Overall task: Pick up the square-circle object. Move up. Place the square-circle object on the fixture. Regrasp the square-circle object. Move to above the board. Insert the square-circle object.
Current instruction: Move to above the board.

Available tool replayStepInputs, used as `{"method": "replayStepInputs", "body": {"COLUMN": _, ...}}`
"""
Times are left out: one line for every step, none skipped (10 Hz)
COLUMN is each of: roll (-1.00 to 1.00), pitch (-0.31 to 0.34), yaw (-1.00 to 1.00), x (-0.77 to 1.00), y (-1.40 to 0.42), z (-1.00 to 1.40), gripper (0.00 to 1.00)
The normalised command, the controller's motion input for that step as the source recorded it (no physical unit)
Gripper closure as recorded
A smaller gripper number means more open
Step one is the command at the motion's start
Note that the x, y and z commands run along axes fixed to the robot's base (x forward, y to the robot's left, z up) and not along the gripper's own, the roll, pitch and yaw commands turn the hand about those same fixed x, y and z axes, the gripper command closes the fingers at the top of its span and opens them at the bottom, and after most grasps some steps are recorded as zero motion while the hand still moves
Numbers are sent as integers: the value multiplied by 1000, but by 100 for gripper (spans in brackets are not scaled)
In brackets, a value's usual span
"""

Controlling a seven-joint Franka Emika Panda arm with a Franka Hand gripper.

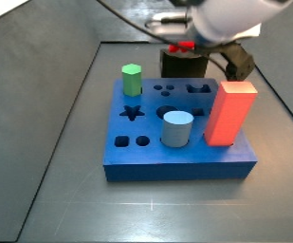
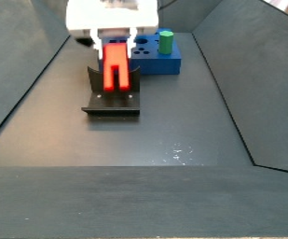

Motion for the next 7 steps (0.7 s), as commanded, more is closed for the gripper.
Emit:
{"method": "replayStepInputs", "body": {"roll": 94, "pitch": -125, "yaw": -174, "x": -169, "y": -252, "z": 1000, "gripper": 100}}
{"method": "replayStepInputs", "body": {"roll": 81, "pitch": -99, "yaw": -179, "x": -169, "y": -248, "z": 1000, "gripper": 100}}
{"method": "replayStepInputs", "body": {"roll": 64, "pitch": -22, "yaw": -191, "x": -164, "y": -232, "z": 1000, "gripper": 100}}
{"method": "replayStepInputs", "body": {"roll": 47, "pitch": 23, "yaw": -186, "x": -156, "y": -217, "z": 1000, "gripper": 100}}
{"method": "replayStepInputs", "body": {"roll": 32, "pitch": 68, "yaw": -169, "x": -151, "y": -203, "z": 1000, "gripper": 100}}
{"method": "replayStepInputs", "body": {"roll": 21, "pitch": 96, "yaw": -150, "x": -147, "y": -195, "z": 1000, "gripper": 100}}
{"method": "replayStepInputs", "body": {"roll": -7, "pitch": 157, "yaw": -88, "x": -140, "y": -172, "z": 1000, "gripper": 100}}
